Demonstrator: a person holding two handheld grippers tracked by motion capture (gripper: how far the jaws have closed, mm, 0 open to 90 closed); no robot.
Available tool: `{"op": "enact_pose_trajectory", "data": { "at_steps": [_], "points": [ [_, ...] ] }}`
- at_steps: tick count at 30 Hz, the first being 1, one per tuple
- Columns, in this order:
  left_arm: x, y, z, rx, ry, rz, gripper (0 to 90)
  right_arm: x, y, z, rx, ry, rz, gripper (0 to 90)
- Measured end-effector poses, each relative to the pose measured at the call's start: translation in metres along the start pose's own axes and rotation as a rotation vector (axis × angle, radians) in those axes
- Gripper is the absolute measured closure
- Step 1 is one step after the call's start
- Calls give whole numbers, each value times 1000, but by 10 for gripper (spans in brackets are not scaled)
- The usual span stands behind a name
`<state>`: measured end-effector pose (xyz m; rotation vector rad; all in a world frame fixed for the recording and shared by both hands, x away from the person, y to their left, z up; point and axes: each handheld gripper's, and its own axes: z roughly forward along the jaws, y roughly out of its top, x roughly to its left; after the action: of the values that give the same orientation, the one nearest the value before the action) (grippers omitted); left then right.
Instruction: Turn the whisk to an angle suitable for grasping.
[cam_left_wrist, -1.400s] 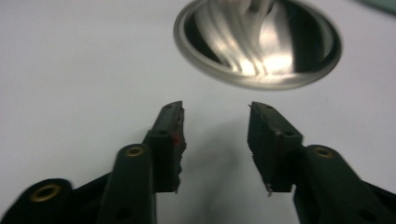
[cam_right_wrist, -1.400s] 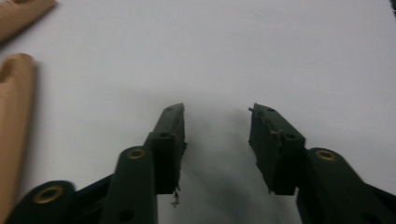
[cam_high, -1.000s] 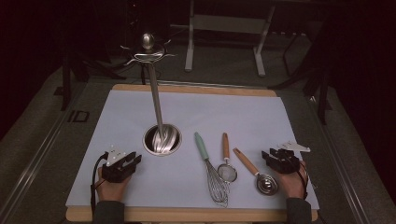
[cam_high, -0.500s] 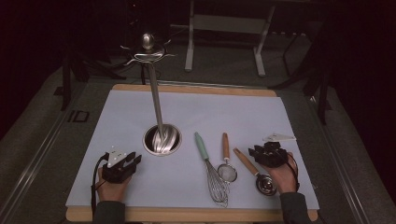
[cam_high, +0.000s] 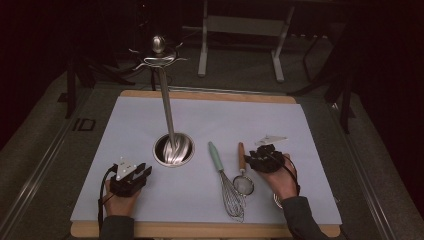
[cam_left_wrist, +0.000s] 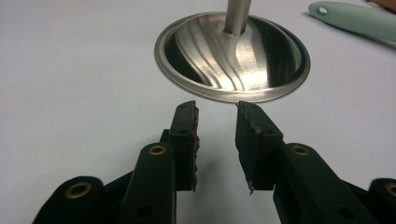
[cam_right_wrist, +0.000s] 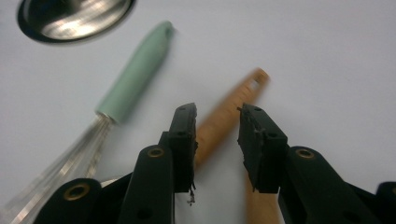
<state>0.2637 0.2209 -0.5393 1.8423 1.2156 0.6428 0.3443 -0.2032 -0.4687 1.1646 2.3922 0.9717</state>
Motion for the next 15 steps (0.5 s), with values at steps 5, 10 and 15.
{"op": "enact_pose_trajectory", "data": {
  "at_steps": [5,10,15],
  "points": [
    [1,0,-1,-2,-3,-11,690,12,11,11,12,64,-3,609],
    [2,0,-1,-6,-4,-19,684,24,21,21,40,98,-8,565],
    [2,0,-1,-6,-3,-17,684,35,28,27,45,111,-24,538]
  ]
}}
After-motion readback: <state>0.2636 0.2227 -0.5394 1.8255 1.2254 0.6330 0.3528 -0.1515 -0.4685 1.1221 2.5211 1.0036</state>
